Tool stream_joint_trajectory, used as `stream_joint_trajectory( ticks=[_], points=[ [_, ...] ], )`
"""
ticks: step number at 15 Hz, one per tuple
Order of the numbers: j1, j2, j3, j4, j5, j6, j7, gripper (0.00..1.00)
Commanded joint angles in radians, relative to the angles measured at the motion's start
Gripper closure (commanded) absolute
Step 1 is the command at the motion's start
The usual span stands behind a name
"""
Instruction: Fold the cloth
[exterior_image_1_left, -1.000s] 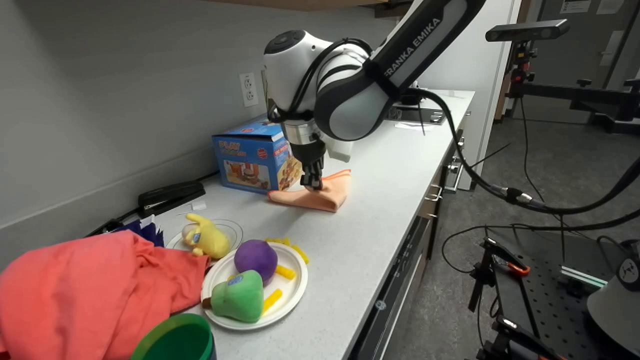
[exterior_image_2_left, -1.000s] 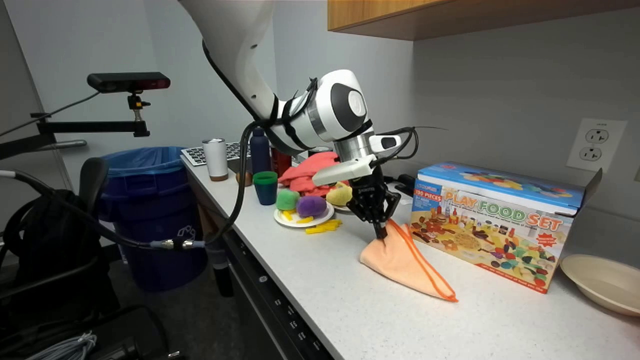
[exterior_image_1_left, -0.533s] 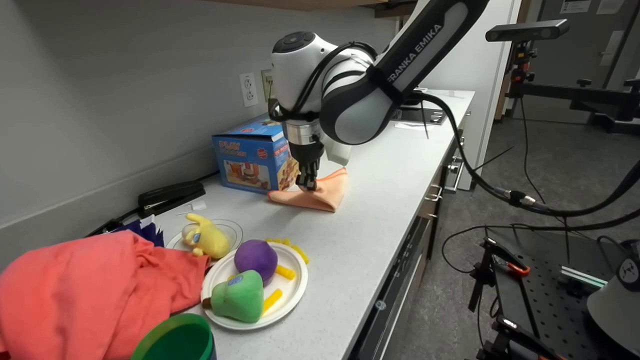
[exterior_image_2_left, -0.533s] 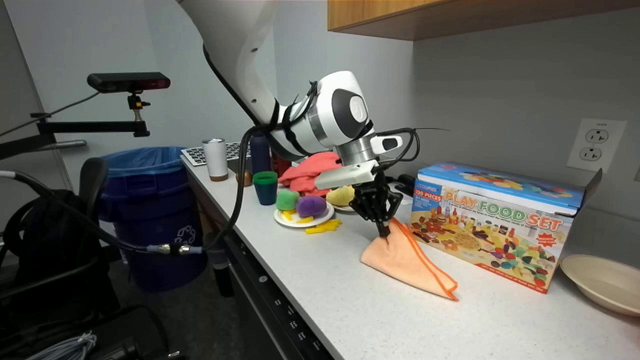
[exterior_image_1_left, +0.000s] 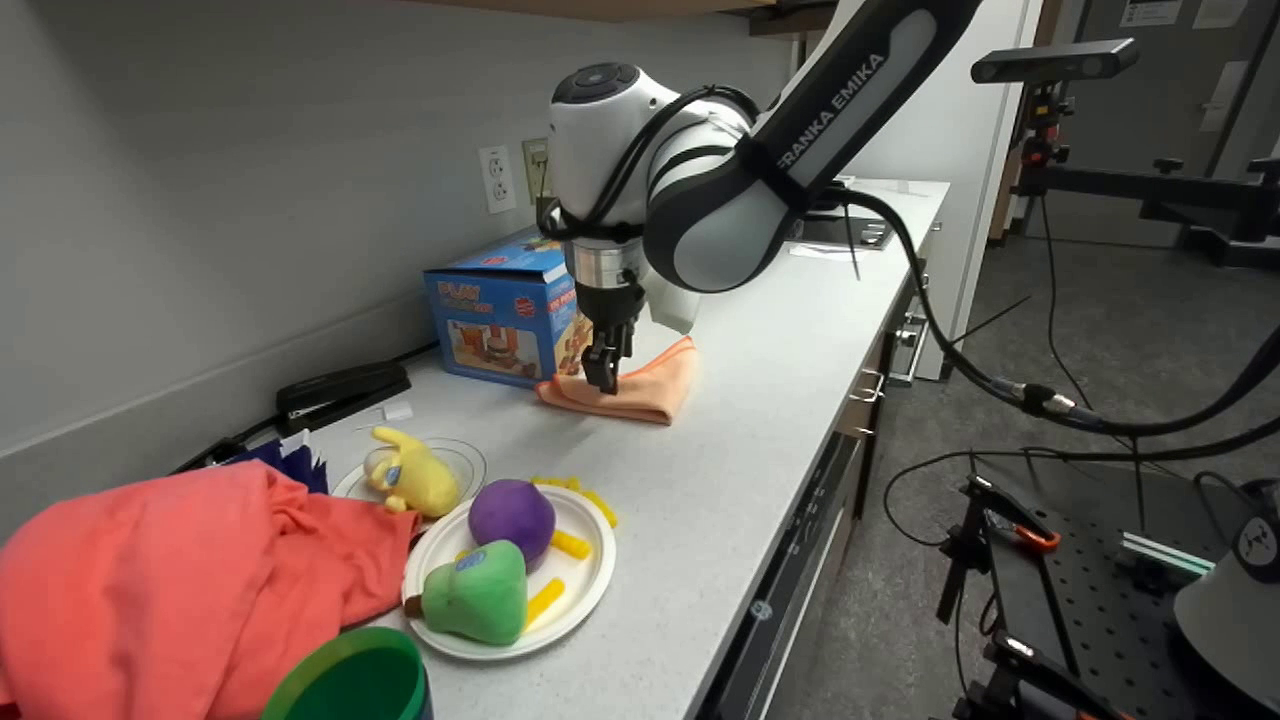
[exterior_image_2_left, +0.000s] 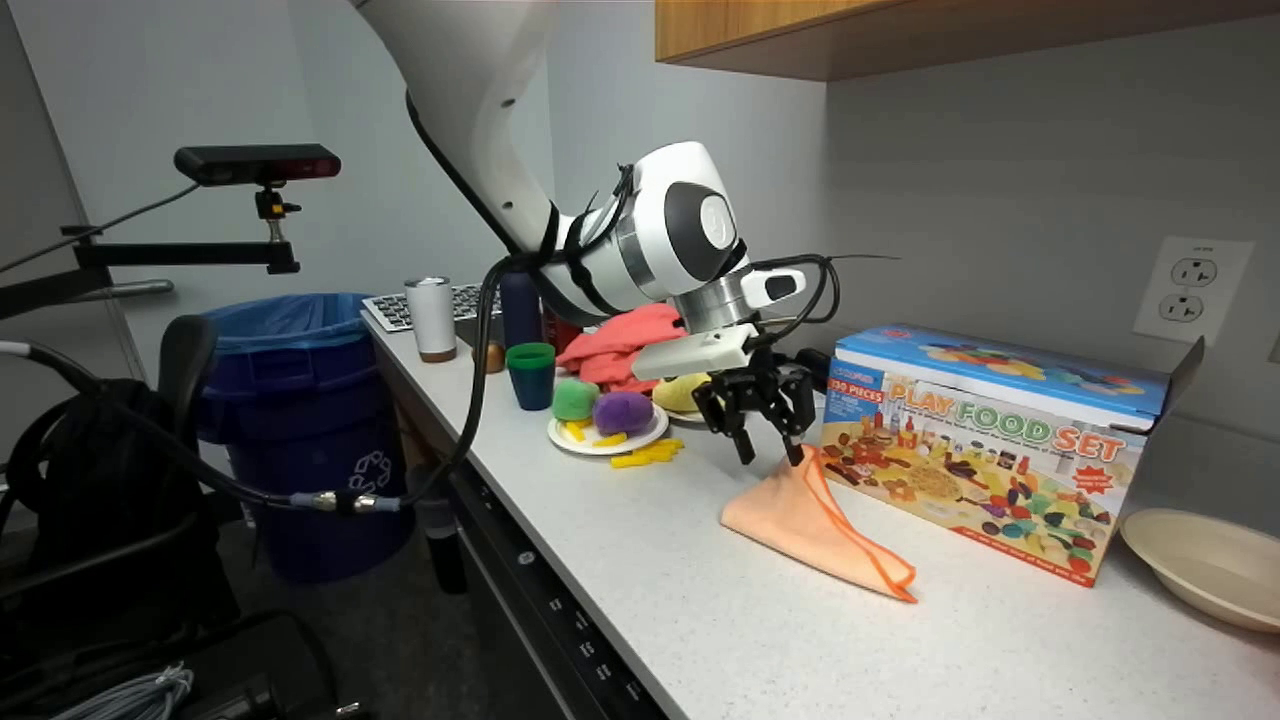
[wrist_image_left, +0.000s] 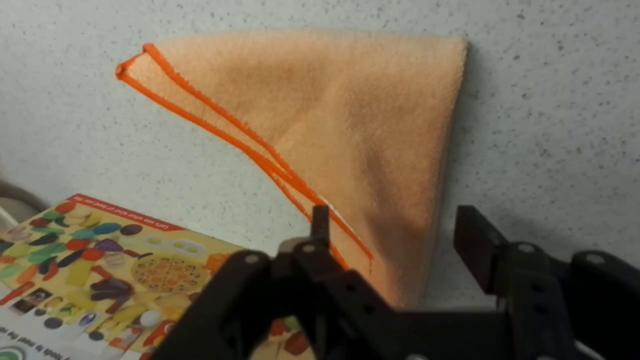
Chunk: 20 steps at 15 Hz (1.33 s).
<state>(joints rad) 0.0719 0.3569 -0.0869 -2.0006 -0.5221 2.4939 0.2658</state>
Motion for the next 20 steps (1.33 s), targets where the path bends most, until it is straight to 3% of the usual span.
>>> stream_joint_trajectory(
  ticks=[1,13,20],
  points=[
    [0.024,-0.004,-0.022,-0.010,-0.010,-0.005,0.023,0.03],
    [0.013,0.000,-0.013,-0.021,0.023,-0.002,-0.003,0.00],
    [-0.050,0.036,-0.102,0.121,0.037,-0.010,0.028,0.00]
  ],
)
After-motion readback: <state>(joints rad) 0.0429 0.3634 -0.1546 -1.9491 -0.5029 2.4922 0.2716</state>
